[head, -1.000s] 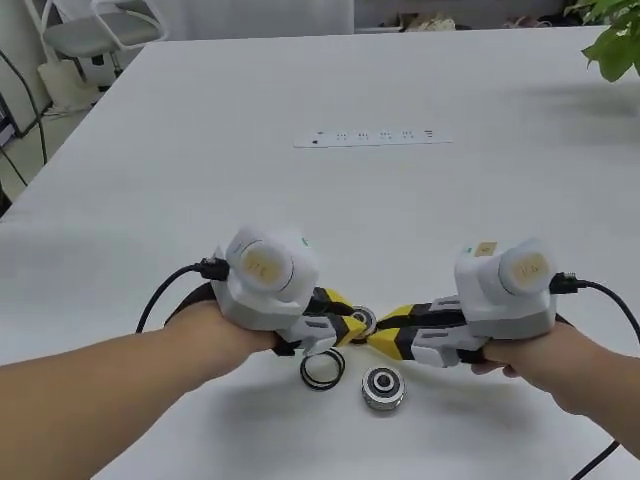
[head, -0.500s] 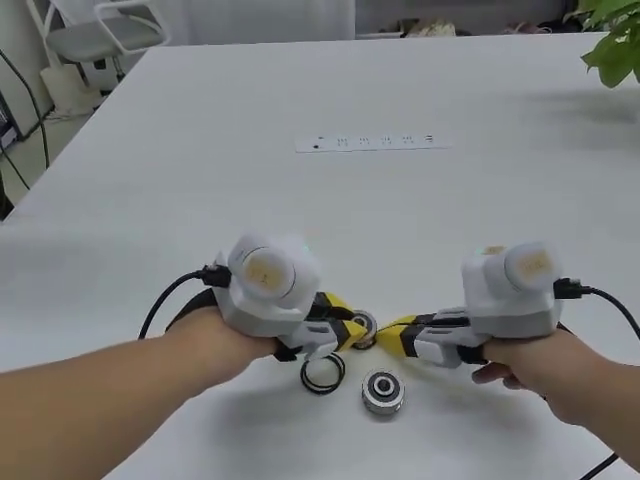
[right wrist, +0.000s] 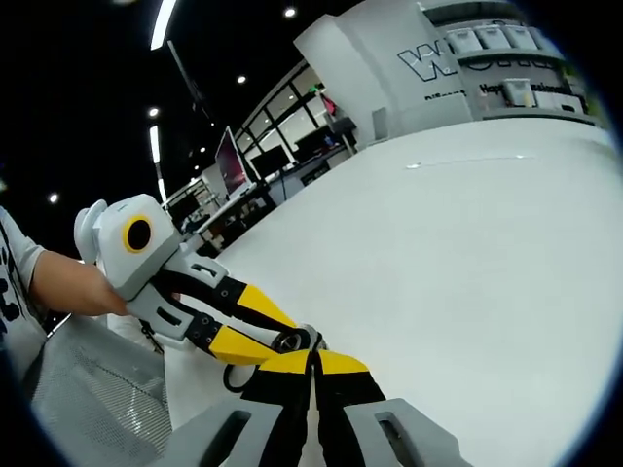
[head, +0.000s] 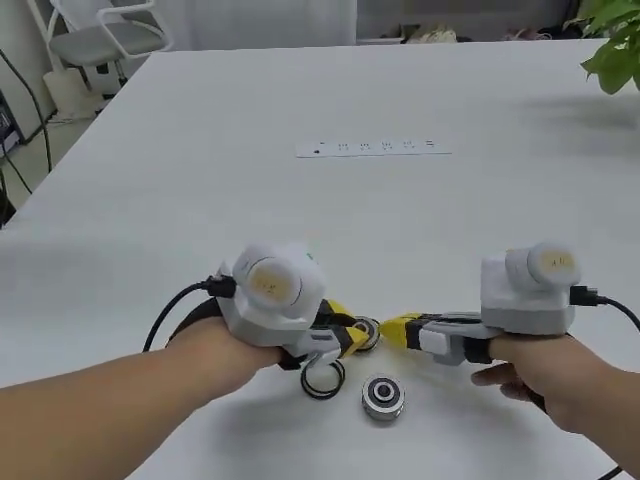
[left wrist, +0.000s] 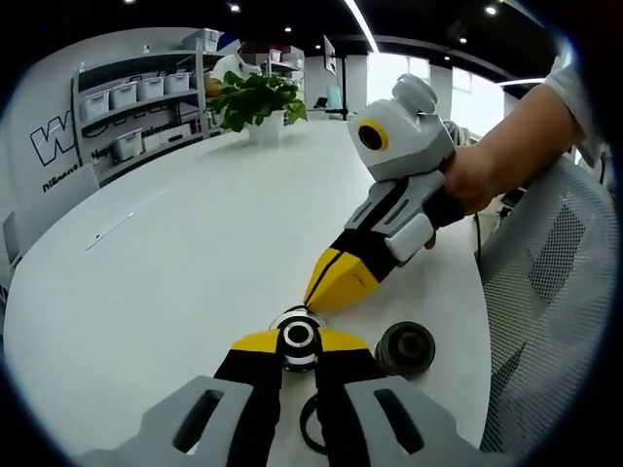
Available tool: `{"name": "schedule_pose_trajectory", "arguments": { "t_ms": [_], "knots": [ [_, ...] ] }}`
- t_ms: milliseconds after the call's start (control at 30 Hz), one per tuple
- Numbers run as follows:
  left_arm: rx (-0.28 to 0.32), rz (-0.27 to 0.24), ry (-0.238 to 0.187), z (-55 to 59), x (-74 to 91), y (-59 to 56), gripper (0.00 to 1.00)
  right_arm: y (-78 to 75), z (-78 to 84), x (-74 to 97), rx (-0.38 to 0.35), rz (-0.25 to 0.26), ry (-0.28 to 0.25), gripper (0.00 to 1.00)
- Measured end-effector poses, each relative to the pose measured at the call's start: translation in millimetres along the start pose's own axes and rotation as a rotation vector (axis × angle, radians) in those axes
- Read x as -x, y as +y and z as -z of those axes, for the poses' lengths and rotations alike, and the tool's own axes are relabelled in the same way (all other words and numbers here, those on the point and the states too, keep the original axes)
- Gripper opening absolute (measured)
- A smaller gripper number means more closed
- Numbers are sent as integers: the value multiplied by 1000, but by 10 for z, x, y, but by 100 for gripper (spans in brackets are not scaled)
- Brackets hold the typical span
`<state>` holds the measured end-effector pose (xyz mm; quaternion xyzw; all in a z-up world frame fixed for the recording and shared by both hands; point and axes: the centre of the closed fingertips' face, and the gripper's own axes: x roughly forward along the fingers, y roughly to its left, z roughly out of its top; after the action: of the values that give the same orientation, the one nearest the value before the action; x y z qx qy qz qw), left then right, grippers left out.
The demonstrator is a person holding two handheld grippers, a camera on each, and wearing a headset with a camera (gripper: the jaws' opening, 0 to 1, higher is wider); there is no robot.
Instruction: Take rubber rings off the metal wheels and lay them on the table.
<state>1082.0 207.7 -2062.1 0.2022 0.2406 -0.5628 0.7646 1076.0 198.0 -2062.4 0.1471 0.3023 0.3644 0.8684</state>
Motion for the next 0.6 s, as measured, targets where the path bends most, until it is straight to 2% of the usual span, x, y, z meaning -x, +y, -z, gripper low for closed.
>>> {"name": "schedule_pose_trajectory", "arguments": {
  "t_ms": [233,600],
  "knots": [
    [-5,-4,0,2,-1,-2,7,37,-7,13,-37,-16,-8,0],
    [-11,-8,4,2,-2,-5,7,108,-16,-6,-35,-38,-12,0]
  ]
}}
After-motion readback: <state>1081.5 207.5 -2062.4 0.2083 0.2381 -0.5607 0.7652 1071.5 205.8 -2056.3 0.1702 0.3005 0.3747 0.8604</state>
